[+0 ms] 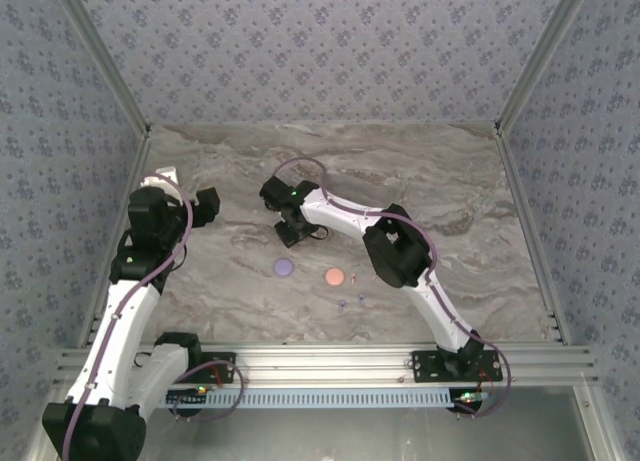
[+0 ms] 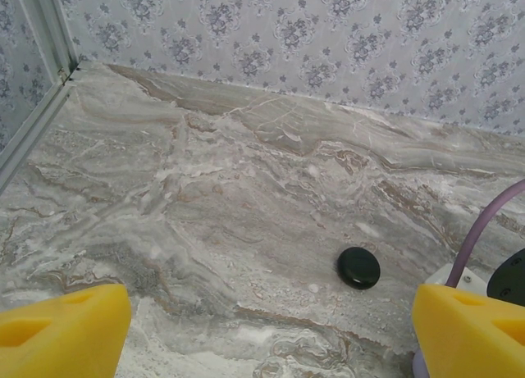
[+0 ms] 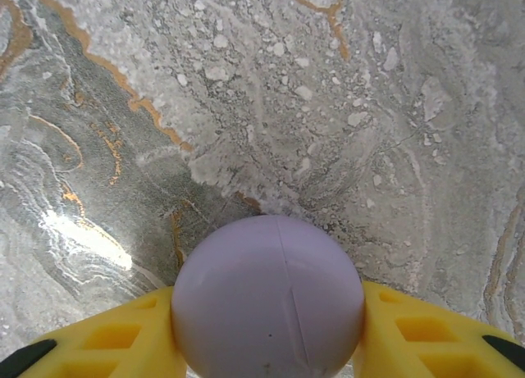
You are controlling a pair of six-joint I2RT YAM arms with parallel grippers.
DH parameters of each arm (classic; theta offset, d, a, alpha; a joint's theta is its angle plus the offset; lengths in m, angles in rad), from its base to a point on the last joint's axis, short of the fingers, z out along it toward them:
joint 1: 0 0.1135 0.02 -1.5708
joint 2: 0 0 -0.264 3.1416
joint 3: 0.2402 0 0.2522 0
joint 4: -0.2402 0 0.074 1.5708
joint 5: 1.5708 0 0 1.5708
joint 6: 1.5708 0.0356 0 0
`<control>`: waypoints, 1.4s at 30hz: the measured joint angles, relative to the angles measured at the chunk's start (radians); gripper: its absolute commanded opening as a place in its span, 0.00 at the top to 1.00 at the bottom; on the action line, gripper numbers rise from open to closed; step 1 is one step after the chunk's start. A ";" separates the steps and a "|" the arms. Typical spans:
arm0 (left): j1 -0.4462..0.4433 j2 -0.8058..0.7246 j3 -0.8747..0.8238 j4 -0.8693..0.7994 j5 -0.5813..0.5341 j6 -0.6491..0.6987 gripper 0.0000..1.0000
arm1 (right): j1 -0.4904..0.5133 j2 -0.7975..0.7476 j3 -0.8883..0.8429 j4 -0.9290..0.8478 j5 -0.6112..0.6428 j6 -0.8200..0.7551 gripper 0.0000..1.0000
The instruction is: Insert the wireless bluetooth earbuds into the charging case
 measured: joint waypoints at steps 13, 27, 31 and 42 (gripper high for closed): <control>0.000 0.164 0.111 -0.002 0.390 -0.028 0.20 | -0.035 -0.472 -0.390 0.246 0.033 -0.150 0.55; -0.171 0.254 0.208 0.080 0.760 -0.168 0.21 | -0.042 -0.965 -0.727 0.580 0.064 -0.457 0.54; -0.240 0.277 0.240 0.116 0.782 -0.213 0.23 | -0.041 -1.052 -0.776 0.643 0.051 -0.546 0.54; -0.372 0.379 0.315 0.212 0.789 -0.280 0.30 | -0.028 -1.124 -0.799 0.690 0.018 -0.676 0.54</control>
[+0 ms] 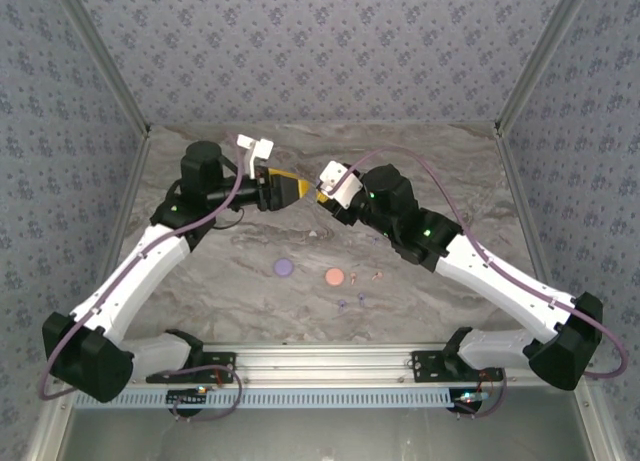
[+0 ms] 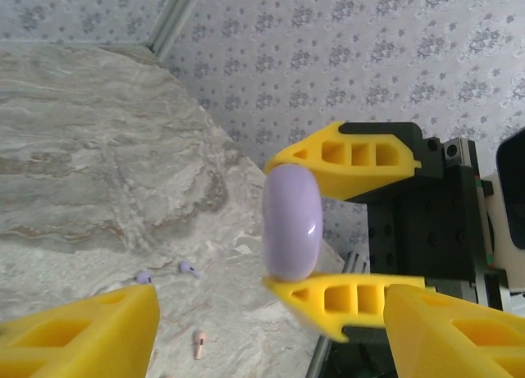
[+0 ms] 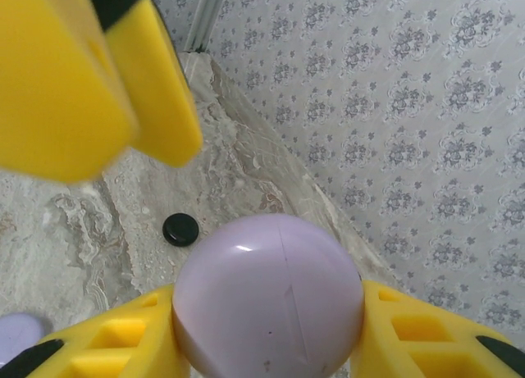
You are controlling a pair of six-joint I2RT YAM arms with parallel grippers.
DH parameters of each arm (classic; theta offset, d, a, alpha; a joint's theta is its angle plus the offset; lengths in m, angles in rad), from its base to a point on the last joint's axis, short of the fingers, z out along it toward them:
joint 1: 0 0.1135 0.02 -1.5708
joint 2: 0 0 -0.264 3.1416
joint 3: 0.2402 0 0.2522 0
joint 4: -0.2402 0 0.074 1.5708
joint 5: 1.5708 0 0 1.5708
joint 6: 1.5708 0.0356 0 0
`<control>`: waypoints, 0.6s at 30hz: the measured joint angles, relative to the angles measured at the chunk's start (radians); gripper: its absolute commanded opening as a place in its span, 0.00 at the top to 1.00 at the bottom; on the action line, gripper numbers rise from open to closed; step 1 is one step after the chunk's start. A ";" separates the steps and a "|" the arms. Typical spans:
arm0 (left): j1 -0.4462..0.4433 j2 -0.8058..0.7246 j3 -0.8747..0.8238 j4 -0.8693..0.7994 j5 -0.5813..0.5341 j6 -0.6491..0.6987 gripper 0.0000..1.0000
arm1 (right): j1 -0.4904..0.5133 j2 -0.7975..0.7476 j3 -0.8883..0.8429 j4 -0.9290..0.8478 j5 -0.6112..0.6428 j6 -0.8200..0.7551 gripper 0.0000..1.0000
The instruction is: Insert the wireless bluetooth earbuds into the charging case
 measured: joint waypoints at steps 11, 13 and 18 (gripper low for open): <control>-0.063 0.060 0.010 0.018 -0.008 -0.019 0.47 | 0.009 0.000 -0.001 0.004 -0.008 -0.023 0.54; -0.063 0.061 0.010 0.024 -0.008 -0.018 0.50 | 0.010 0.000 -0.002 0.004 -0.011 -0.024 0.54; -0.068 0.069 0.012 0.032 -0.011 -0.019 0.57 | 0.016 0.000 -0.002 0.004 -0.026 -0.026 0.54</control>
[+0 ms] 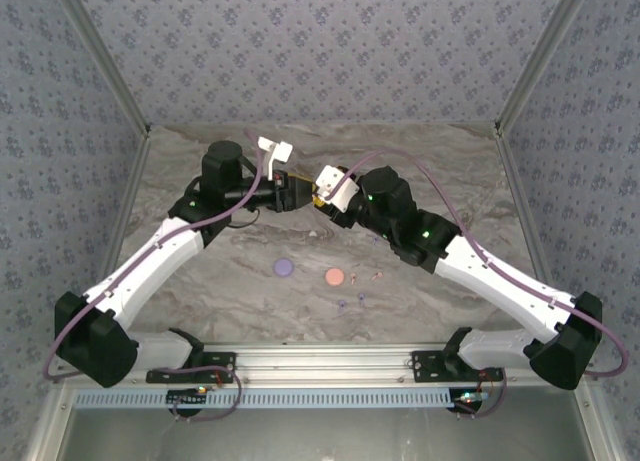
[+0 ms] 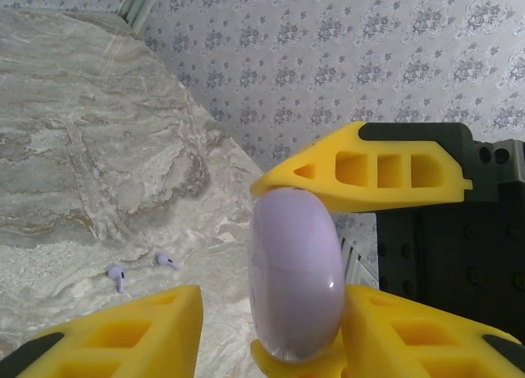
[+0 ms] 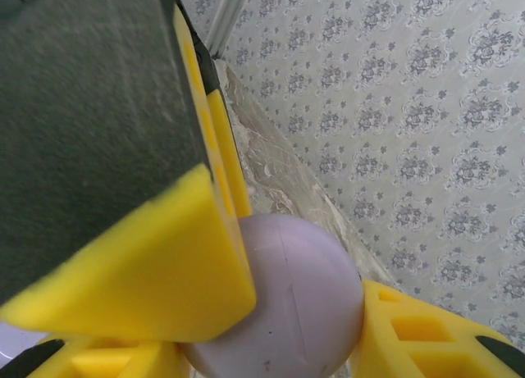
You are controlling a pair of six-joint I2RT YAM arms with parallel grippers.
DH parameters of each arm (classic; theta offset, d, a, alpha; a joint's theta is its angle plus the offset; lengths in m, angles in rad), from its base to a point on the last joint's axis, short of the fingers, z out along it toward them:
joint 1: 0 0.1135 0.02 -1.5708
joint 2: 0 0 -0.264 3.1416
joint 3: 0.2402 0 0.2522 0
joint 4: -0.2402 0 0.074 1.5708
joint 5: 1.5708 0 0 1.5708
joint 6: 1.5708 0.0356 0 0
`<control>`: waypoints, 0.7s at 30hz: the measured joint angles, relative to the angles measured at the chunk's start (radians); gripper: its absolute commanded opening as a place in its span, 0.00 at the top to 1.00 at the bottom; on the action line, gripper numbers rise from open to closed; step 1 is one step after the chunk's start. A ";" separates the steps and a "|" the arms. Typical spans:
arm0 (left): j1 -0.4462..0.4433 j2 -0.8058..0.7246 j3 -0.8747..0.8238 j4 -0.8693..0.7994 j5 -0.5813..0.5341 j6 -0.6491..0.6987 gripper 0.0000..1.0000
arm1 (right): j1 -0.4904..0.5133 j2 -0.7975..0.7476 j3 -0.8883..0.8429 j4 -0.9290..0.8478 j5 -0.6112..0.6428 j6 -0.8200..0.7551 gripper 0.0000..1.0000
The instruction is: Insert the wireless bluetooth earbuds into the charging case
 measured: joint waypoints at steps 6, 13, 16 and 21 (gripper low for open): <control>-0.006 0.004 0.003 0.002 0.000 0.001 0.67 | 0.002 0.005 0.000 0.000 0.000 0.000 0.54; -0.008 0.008 0.005 -0.006 -0.001 0.016 0.80 | -0.001 0.017 0.000 -0.003 0.000 0.012 0.42; -0.008 0.008 0.005 -0.009 0.000 0.025 0.85 | -0.013 0.018 0.000 -0.011 -0.016 0.035 0.32; -0.008 0.008 0.006 -0.008 -0.002 0.059 0.93 | -0.068 0.012 0.000 -0.059 -0.101 0.074 0.13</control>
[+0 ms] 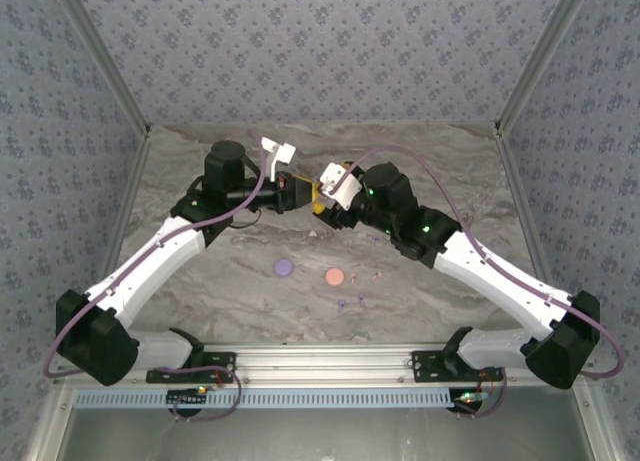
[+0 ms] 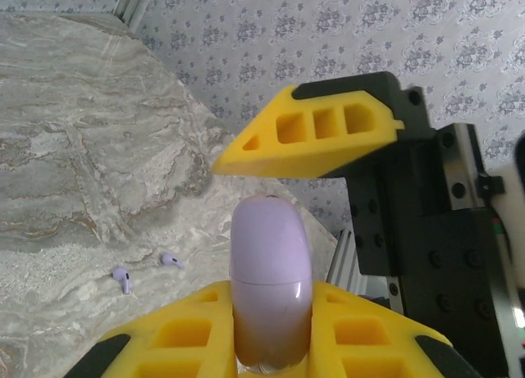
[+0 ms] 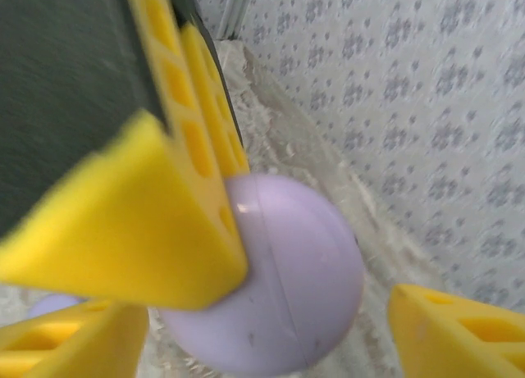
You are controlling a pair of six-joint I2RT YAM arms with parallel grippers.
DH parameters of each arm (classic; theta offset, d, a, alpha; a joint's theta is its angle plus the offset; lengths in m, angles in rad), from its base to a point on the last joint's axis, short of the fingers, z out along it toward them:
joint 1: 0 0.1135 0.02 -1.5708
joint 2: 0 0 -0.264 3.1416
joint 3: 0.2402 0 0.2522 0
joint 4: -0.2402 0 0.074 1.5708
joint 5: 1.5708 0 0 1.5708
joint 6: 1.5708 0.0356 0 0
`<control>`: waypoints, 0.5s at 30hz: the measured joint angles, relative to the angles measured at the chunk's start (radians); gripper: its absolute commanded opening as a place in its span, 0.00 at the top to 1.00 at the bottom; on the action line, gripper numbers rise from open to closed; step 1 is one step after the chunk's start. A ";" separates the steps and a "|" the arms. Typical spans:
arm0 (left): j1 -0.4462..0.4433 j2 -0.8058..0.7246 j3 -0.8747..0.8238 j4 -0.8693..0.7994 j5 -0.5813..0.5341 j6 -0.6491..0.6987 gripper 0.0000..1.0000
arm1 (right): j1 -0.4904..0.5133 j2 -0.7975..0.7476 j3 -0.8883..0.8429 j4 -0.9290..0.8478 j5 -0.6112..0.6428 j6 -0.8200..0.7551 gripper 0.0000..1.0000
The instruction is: Insert the wireless bluetooth earbuds into the charging case
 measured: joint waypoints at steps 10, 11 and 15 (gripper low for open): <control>-0.003 -0.061 -0.048 0.100 -0.040 0.216 1.00 | -0.226 -0.200 -0.099 0.001 -0.332 0.156 0.03; -0.007 -0.069 -0.058 0.118 -0.041 0.250 1.00 | -0.244 -0.219 -0.119 0.020 -0.360 0.172 0.03; -0.042 -0.115 -0.117 0.171 -0.045 0.397 1.00 | -0.272 -0.259 -0.176 0.077 -0.439 0.209 0.02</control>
